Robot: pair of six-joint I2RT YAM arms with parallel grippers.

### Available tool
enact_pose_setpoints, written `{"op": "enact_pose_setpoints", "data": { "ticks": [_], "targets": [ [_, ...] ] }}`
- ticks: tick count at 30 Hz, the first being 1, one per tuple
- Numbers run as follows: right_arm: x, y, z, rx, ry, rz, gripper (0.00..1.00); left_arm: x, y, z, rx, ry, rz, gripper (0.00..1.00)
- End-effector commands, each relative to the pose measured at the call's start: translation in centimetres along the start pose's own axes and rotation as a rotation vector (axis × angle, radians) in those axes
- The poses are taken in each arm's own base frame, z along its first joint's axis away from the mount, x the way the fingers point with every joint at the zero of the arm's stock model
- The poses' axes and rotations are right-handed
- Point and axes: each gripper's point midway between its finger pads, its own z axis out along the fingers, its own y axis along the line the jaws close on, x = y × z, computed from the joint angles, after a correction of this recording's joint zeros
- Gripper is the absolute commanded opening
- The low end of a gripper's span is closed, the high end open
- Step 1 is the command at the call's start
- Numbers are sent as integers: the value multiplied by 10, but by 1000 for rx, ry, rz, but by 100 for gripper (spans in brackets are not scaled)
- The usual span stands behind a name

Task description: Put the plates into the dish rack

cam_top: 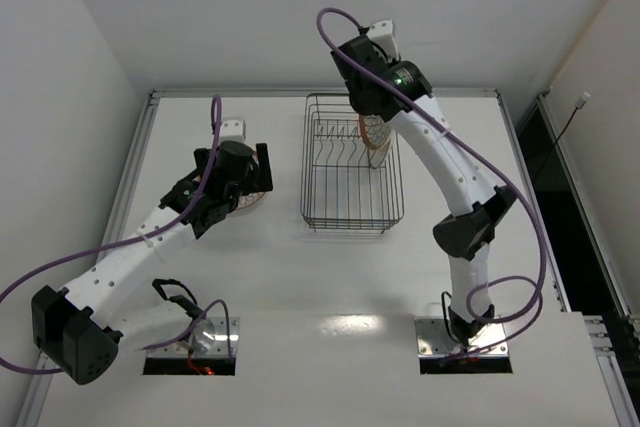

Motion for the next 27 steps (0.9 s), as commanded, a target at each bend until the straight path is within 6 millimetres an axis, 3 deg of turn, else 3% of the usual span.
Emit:
{"op": "enact_pose_setpoints", "data": {
  "ticks": [1,6,9,10,15,17,27],
  "targets": [
    [-33,-18,-11,165,-120,17,0,-16,-1,-8,17,-46,-32,100],
    [-25,-5,1,226,-109,-87,0,-15,-3,-8,27,-42,-32,100],
    [-30,-6,1,287,-128,-131,0,-15,-4,-8,36,-37,-31,100],
    [-27,4,5,298,-127,-167,0,-15,-4,-8,37,-37,-31,100],
    [-29,12,11,449,-133,-298,0,-15,-4,-8,37,-37,-31,100],
    [-34,14,7,503,-150,-268,0,-15,-4,-8,37,-37,-31,100],
    [-13,41,8,547,-129,-394,0,-15,-4,-8,37,-37,-31,100]
  ]
}}
